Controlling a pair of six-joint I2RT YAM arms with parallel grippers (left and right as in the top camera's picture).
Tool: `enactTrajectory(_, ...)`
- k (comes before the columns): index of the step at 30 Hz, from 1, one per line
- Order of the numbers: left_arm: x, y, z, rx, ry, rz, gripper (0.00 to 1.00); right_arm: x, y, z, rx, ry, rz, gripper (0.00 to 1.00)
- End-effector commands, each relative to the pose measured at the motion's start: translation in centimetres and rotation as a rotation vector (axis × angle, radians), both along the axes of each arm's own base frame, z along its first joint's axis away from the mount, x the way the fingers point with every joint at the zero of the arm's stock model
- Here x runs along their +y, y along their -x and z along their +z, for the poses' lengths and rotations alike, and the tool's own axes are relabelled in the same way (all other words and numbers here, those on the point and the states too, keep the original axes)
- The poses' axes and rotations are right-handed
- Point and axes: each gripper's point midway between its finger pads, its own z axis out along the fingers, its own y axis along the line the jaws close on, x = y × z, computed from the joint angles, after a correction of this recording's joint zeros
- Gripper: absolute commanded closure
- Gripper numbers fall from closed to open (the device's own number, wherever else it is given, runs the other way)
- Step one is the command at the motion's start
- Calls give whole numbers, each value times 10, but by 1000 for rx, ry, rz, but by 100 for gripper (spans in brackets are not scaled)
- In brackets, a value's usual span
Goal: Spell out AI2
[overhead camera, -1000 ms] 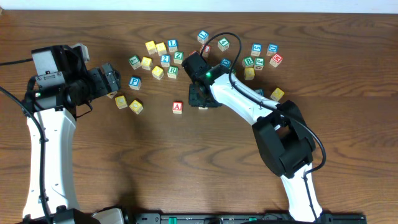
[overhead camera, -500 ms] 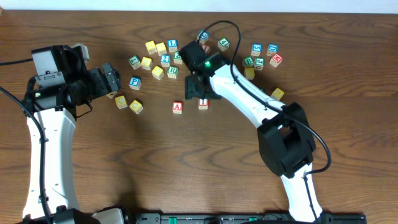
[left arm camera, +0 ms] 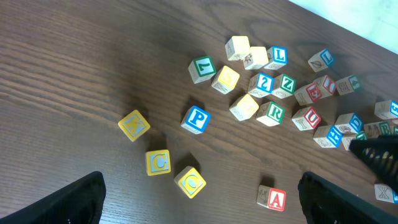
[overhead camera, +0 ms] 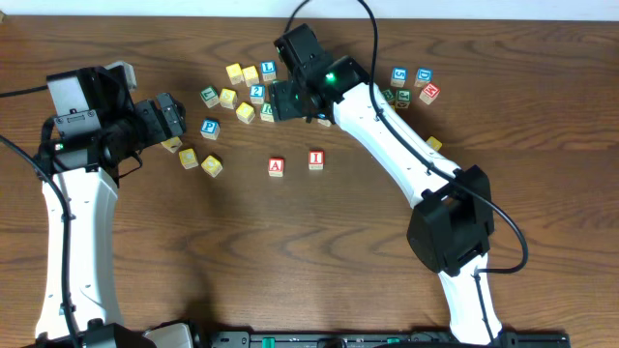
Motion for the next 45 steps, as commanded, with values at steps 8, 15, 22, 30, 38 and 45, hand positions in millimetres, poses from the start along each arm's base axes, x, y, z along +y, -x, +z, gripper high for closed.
enactTrajectory(8,4,-6,7,-16,-6,15,2,11,-39,61,-273,-18,47,23)
enactTrajectory(15,-1,-24,13,-10,-143,61,2,-42,-50,90,-260,17,-55,8)
enactTrajectory(22,-47,-77,14,30,-157,-52,2,-126,-42,122,-195,68,-177,2)
enactTrajectory(30,-87,-136,-16,101,-252,-107,8,-199,-14,123,-65,145,-274,3)
enactTrajectory(38,-114,-169,-53,65,-314,-147,19,-221,1,111,27,186,-302,3)
enactTrajectory(45,-118,-180,-79,77,-311,-152,39,-223,6,108,50,196,-300,4)
